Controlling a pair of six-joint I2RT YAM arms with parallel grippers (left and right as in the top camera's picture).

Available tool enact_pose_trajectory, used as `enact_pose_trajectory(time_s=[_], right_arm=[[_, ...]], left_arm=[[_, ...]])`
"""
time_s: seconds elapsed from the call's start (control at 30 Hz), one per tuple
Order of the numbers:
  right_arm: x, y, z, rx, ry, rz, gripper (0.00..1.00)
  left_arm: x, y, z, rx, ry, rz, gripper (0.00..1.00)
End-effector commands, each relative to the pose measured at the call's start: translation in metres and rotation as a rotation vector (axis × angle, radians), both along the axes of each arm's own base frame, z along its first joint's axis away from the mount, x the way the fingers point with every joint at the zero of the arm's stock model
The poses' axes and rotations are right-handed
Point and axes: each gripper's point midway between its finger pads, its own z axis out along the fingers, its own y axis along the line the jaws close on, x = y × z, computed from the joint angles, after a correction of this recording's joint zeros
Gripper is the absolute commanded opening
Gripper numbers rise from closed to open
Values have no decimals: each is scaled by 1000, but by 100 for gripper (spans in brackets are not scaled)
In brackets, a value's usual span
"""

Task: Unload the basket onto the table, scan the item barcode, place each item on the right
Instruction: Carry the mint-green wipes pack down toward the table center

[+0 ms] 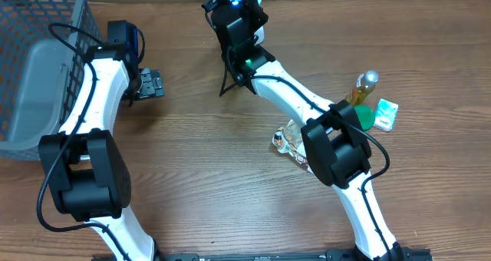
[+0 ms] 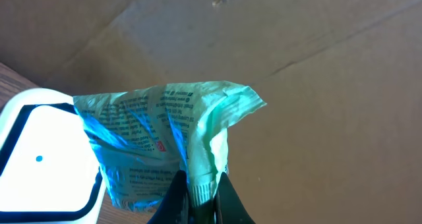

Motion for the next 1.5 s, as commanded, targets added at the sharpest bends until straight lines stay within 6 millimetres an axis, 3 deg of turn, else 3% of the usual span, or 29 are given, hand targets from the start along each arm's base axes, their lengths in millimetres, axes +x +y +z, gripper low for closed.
enact_pose_trajectory(time_s=[0.0,0.2,0.7,0.93,1.3,1.47], right_arm=[[9,-9,-2,-4,-12,-6,4],[15,-13,-25,-18,18,-6,4],[-5,22,-53,-71,144,98,4],[-13,25,-69,-48,204,100,4],[-14,26,-72,-16,210,102,4],[-15,28,-63,-8,196,105,4]], left_arm=[[4,7,4,18,-9,-4,100],[4,7,4,17,-9,-4,100],[4,7,4,18,-9,-4,100],[4,7,4,18,-9,-4,100],[4,7,4,18,-9,-4,99],[4,7,4,18,-9,-4,100]])
